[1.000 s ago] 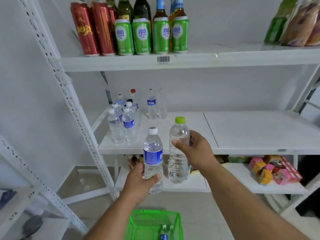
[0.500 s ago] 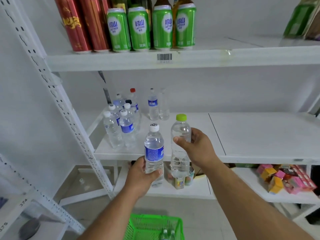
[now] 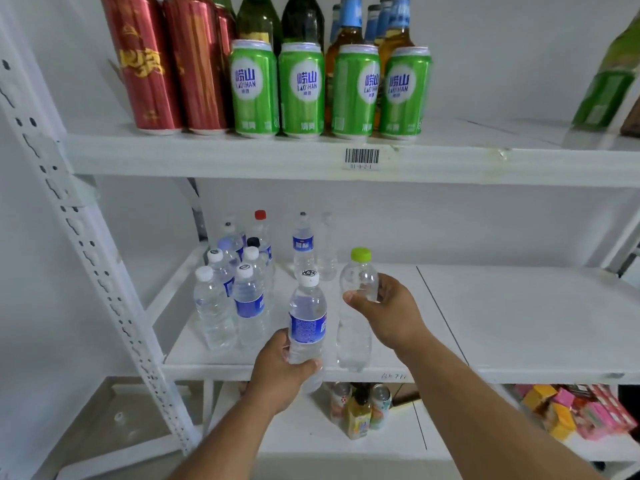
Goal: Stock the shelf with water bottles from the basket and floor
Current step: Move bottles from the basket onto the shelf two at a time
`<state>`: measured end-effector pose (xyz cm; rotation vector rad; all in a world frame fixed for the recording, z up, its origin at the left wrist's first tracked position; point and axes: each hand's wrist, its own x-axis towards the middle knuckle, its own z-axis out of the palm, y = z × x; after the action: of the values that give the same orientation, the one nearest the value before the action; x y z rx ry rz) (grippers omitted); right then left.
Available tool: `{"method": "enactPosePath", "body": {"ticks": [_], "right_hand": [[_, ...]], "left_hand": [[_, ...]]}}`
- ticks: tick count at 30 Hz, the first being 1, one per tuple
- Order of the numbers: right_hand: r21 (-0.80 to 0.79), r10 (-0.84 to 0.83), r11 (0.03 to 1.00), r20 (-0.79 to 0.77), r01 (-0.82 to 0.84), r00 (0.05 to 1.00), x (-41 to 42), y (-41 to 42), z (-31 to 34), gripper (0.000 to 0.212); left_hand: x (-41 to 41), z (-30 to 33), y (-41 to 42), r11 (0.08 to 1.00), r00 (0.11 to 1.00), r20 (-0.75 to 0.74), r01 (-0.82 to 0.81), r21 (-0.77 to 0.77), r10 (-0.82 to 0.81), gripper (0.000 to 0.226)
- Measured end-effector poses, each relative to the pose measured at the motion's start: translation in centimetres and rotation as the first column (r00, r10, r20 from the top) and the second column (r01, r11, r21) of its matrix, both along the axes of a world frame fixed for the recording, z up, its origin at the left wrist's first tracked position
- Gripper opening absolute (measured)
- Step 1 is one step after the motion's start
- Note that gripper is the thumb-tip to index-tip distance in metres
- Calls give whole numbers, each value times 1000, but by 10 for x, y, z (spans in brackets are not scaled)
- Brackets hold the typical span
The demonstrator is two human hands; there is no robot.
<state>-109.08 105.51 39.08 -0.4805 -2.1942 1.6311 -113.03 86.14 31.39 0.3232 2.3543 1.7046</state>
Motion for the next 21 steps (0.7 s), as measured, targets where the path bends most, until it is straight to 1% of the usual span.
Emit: {"method": "enactPosePath", "body": {"ticks": [6, 9, 12, 13, 17, 21], "right_hand": [[-12, 21, 1000, 3, -21, 1000, -42, 18, -10, 41], [-20, 33, 999, 3, -33, 999, -67, 32, -15, 37], [-12, 37, 999, 3, -37, 999, -97, 46, -24, 26], [-8, 41, 999, 7, -41, 999, -108, 51, -28, 26], [15, 42, 999, 51, -43, 998, -149, 71, -47, 39], [27, 44, 999, 82, -46, 996, -186, 88, -64, 40]], "left_hand": [[-39, -1, 19, 999, 1000, 8, -15, -30, 15, 41], [-63, -8, 32, 998, 998, 22, -51, -47, 52, 46], [-90, -18, 48, 993, 996, 29, -83, -90, 85, 49], [-100, -22, 55, 991, 995, 37, -91, -100, 95, 49], [-137, -38, 76, 984, 988, 59, -133, -117, 141, 60], [-177, -57, 91, 973, 980, 39, -190, -134, 196, 56]]}}
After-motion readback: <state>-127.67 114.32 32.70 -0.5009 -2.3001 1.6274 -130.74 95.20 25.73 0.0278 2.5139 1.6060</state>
